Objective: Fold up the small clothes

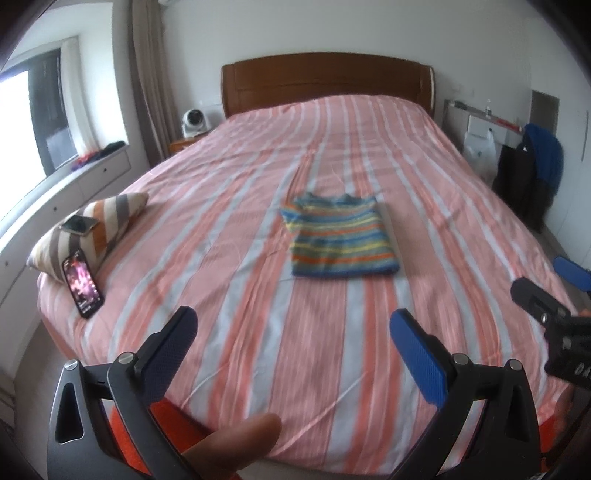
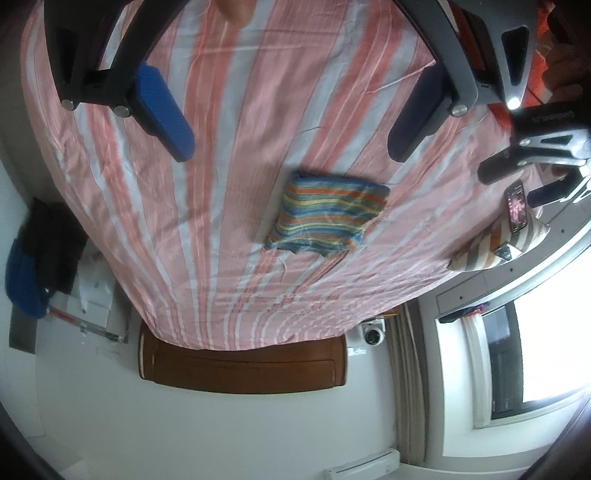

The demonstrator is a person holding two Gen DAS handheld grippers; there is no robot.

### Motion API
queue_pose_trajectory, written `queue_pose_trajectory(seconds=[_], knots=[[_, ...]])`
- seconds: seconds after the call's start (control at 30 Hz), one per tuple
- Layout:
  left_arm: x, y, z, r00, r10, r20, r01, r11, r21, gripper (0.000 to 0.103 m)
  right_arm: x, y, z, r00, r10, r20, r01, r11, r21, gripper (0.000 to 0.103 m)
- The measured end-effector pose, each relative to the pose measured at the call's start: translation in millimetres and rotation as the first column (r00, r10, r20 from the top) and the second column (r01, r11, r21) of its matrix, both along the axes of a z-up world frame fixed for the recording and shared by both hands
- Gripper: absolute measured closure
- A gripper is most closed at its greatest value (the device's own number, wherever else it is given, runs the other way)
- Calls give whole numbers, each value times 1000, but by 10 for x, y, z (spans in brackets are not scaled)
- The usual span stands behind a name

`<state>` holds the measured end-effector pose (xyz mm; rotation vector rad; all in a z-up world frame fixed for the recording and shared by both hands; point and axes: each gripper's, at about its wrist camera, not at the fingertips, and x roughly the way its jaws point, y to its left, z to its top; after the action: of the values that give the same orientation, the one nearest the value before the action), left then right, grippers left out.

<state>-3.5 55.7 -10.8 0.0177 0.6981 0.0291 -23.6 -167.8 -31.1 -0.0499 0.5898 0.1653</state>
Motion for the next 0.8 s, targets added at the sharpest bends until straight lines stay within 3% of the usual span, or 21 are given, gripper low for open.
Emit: queue_pose_trajectory(seconds=[0.2, 0.43, 0.8], knots=[[42, -44, -73, 1000, 6, -28, -6, 1000, 15, 0, 81, 49, 65, 998, -6, -64, 8, 1000, 29, 0], [79, -75, -134, 999, 26, -42, -24, 998, 50, 0, 86, 10, -134, 993, -3, -117, 3, 1000, 7, 0], [68, -120, -151, 998, 20, -60, -17, 998, 54, 0, 127, 52, -157, 991, -29, -133, 24, 999, -40, 0]])
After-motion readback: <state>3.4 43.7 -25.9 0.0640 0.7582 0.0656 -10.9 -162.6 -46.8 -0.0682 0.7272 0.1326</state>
